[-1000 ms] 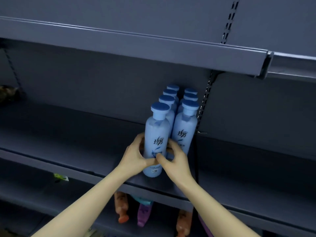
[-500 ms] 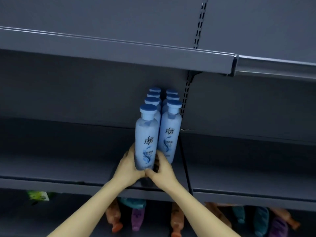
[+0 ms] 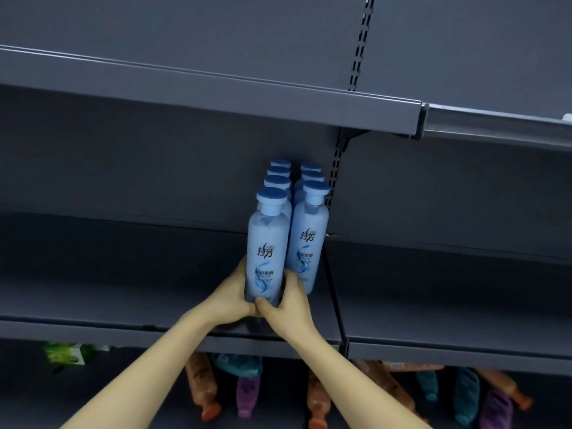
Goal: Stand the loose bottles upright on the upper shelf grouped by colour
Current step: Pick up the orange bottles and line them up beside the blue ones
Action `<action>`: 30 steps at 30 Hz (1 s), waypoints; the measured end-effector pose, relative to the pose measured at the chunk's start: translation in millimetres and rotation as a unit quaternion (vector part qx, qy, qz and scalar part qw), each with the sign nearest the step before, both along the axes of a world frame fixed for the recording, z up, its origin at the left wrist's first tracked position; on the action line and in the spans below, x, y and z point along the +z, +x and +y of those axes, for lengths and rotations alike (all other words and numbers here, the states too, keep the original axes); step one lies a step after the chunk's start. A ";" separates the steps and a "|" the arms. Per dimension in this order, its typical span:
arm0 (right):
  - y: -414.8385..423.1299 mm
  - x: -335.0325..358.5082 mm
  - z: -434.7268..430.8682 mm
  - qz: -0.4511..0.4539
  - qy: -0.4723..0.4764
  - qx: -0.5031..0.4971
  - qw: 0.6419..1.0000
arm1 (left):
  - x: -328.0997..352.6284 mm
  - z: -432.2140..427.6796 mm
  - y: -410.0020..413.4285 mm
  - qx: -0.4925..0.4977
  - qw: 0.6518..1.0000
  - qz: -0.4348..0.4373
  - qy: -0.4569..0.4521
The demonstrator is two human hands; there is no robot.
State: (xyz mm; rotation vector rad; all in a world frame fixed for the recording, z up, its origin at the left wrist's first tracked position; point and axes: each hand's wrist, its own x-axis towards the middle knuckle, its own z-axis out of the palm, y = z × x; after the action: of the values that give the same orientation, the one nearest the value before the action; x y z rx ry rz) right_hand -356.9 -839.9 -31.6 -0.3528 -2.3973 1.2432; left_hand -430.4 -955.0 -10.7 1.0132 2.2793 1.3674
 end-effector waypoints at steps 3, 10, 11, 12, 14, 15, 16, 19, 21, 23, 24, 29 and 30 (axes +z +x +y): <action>0.3 0.8 -1.9 -0.004 0.003 -0.002 1.000 | 0.4 0.5 -1.5 -0.011 1.000 -0.018 -0.005; 3.1 5.6 -4.7 -0.016 0.013 0.004 1.000 | 3.1 -1.2 -3.2 -0.028 0.999 -0.033 -0.022; 3.2 5.9 -4.9 -0.018 0.013 0.004 1.000 | 3.4 -1.1 -2.7 -0.028 0.999 -0.034 -0.024; 3.1 6.0 -4.9 -0.020 0.011 0.005 1.000 | 3.7 -1.0 -2.3 -0.026 0.999 -0.035 -0.026; 3.0 6.8 -5.3 -0.025 0.008 0.006 1.000 | 4.1 -0.7 -1.8 -0.020 0.999 -0.034 -0.031; 3.3 7.2 -5.5 -0.026 0.007 0.008 1.000 | 4.1 -0.6 -1.5 -0.017 0.999 -0.034 -0.034; 3.6 7.6 -5.3 -0.026 0.007 0.010 1.000 | 4.2 -0.2 -0.9 -0.014 0.999 -0.033 -0.035; 4.0 8.2 -4.4 -0.029 0.001 0.019 0.999 | 3.9 0.4 0.8 -0.009 0.999 -0.030 -0.029; 4.2 8.6 -4.2 -0.030 -0.001 0.018 0.999 | 3.6 0.1 0.9 -0.009 0.999 -0.030 -0.026; 4.4 8.9 -4.2 -0.027 0.002 0.016 0.999 | 3.6 0.0 -0.1 -0.010 0.999 -0.029 -0.032; 4.5 8.8 -4.4 -0.029 0.005 0.016 0.999 | 3.8 -0.4 -0.6 -0.009 0.999 -0.028 -0.038; 12.3 9.1 0.3 -0.084 0.156 -0.001 0.984 | 4.4 -9.4 1.1 0.048 0.988 0.058 -0.132; 15.9 10.5 2.5 -0.100 0.203 -0.004 0.974 | 4.5 -12.9 3.4 0.067 0.978 0.098 -0.169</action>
State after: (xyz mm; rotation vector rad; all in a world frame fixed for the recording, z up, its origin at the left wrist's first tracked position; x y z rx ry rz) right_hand -341.1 -837.4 -21.1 -0.3736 -2.7392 0.7102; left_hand -427.0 -967.8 -6.2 0.9285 2.6497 0.9089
